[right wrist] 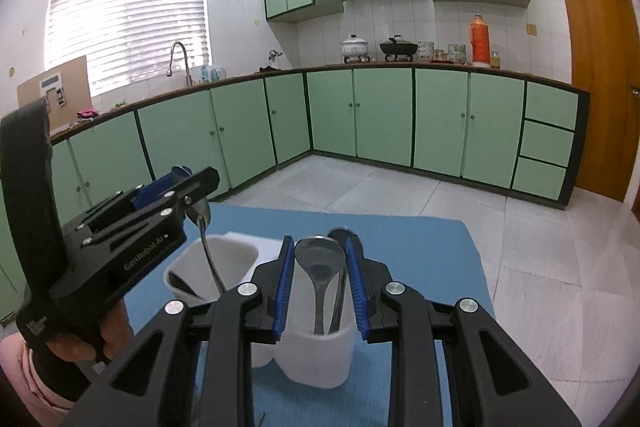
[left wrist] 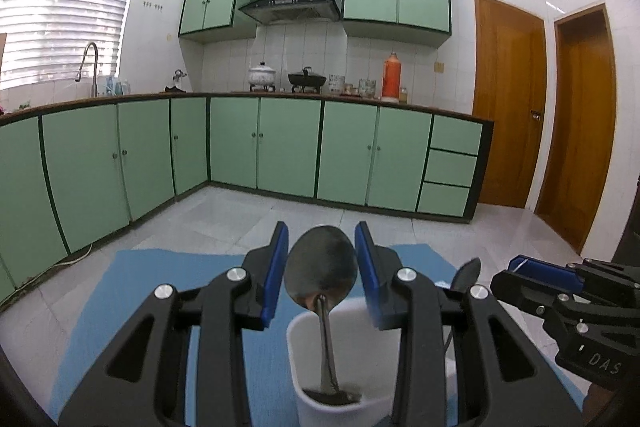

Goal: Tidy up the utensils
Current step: 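Open both tools to release the spoons and withdraw from the holder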

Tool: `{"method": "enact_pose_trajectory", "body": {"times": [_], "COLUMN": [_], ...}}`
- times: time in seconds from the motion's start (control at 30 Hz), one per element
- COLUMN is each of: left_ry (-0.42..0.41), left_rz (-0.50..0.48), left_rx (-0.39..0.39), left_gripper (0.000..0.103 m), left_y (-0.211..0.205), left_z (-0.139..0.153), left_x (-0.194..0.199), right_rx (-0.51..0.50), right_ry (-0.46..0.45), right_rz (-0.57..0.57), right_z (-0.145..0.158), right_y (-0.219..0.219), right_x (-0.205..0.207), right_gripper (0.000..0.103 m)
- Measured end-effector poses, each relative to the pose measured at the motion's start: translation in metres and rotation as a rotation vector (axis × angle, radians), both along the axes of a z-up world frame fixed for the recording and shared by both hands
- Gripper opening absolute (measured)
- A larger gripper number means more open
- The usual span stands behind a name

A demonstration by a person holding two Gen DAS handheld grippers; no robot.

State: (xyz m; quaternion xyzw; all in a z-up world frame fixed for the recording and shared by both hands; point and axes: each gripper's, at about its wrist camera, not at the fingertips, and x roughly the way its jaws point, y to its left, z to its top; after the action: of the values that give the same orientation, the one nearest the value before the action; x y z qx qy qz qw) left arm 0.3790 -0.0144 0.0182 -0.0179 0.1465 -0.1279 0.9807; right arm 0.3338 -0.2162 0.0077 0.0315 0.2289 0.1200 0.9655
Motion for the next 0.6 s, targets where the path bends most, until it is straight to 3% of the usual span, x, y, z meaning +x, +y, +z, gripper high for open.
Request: {"method": "enact_pose_trajectory", "body": {"times": [0.1, 0.2, 0.37, 0.6], "left_ry": [-0.001, -0.007, -0.019, -0.026], "left_rz": [0.000, 0.002, 0.011, 0.022], "left_rx": [0.004, 0.000, 0.000, -0.007], "left_gripper": [0.035, 0.046, 0.055, 0.081], "left_y": [0.003, 0.006, 0.012, 0.025], "left_z": [0.001, 0.004, 0.010, 0.012], "left_x": [-0.007, -0.015, -0.034, -0.080], "right_rx": [0.001, 0.010, 0.012, 0.014], "right_ry": [0.001, -0.014, -0.038, -0.050], "right_rz": [-0.005, -0.015, -0.042, -0.087], "right_z": [-0.001, 0.003, 0.011, 0.008], "right_y": [-0.002, -0.007, -0.015, -0.030], "right_x": [-0.003, -0.009, -0.025, -0.066], "right_gripper": [0.028, 0.035, 0.041, 0.060]}}
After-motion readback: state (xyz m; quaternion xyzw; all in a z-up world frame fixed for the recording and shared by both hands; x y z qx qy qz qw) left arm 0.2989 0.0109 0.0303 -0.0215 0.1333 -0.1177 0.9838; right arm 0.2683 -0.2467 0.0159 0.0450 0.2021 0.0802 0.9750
